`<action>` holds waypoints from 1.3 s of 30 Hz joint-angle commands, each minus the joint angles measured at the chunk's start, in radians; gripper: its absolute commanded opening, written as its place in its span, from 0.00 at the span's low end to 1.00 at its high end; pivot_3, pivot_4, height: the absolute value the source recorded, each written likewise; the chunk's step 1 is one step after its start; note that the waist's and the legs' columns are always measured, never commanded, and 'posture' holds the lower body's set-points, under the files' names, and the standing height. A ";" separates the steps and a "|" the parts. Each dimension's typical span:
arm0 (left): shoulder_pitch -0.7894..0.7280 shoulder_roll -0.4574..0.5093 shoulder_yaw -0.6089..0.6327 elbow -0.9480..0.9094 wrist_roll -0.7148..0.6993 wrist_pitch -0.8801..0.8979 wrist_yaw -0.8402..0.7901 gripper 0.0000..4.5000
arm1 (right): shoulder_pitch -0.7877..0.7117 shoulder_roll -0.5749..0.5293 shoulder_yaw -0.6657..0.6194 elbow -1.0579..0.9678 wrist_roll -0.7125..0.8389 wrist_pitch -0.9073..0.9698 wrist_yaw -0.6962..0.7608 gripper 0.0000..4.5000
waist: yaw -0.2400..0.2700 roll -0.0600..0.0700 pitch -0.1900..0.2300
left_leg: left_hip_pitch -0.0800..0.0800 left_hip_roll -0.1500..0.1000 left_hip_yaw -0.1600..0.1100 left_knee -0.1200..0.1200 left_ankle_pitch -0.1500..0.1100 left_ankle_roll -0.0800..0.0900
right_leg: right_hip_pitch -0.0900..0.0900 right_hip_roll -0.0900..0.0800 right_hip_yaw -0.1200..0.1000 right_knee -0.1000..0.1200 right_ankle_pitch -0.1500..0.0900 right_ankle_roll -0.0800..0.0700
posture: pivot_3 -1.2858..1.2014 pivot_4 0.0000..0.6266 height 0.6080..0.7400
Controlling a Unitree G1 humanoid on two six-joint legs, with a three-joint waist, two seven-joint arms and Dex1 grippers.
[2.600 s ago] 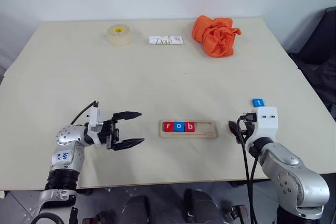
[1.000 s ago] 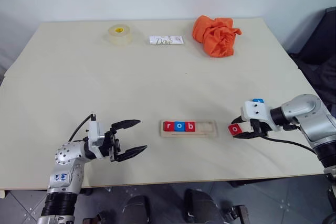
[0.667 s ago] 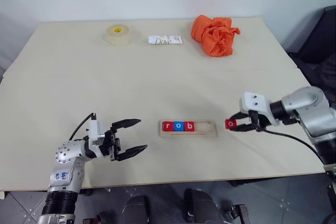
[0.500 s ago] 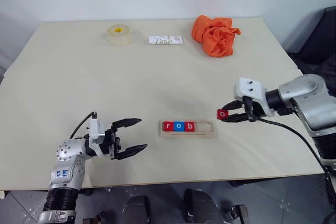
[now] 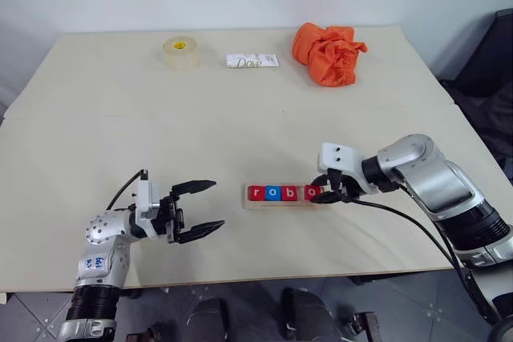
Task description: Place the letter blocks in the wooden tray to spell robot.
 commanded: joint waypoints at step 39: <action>0.022 -0.003 0.012 -0.044 -0.017 -0.023 0.040 1.00 | -0.052 0.084 0.035 0.042 -0.071 -0.067 0.024 0.32 | 0.001 0.000 0.000 | 0.000 0.000 0.000 0.000 0.000 0.000 | 0.000 0.000 0.000 0.001 0.000 0.000 | 0.52 0.24 1.00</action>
